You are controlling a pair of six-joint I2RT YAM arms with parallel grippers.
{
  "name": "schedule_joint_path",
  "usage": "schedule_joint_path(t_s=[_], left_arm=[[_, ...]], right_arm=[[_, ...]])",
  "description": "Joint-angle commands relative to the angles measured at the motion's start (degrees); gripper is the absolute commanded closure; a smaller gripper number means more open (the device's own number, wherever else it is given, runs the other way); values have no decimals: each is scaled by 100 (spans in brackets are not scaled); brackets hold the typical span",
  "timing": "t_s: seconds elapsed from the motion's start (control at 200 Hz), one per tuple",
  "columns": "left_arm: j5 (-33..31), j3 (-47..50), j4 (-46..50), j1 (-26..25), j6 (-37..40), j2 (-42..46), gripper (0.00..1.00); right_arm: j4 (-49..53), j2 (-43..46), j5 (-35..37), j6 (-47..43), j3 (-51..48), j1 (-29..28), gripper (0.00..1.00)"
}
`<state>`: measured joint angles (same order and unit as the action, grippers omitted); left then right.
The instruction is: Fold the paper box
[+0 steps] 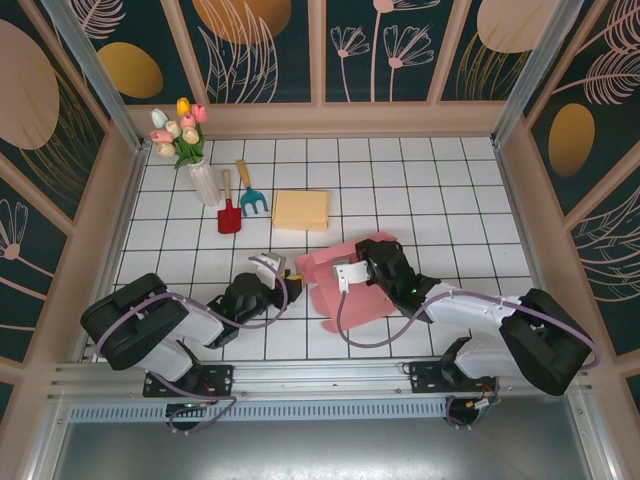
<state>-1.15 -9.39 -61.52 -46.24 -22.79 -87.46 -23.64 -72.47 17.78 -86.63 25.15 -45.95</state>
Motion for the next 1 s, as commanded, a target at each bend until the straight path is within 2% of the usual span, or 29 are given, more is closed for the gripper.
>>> schedule_joint_path(t_s=[0.0,0.165,0.415,0.731,0.996], left_arm=[[401,-183,-432,-73,-135,-210,55],[619,-278,-768,-123,-320,-536,58],[980,-405,-1100,-195,-497,-853,70],[944,-641,-1092,-259,-656,-1237,68],[787,-793,-962,-465,-692,-1226,69]], right_arm=[[821,-215,-16,76,-45,23,100],[867,-250,-3,84,-20,16,100],[971,-267,-3,124,8,14,100],[958,-299,73,99,-1,-62,100],[970,-355,97,127,30,-55,100]])
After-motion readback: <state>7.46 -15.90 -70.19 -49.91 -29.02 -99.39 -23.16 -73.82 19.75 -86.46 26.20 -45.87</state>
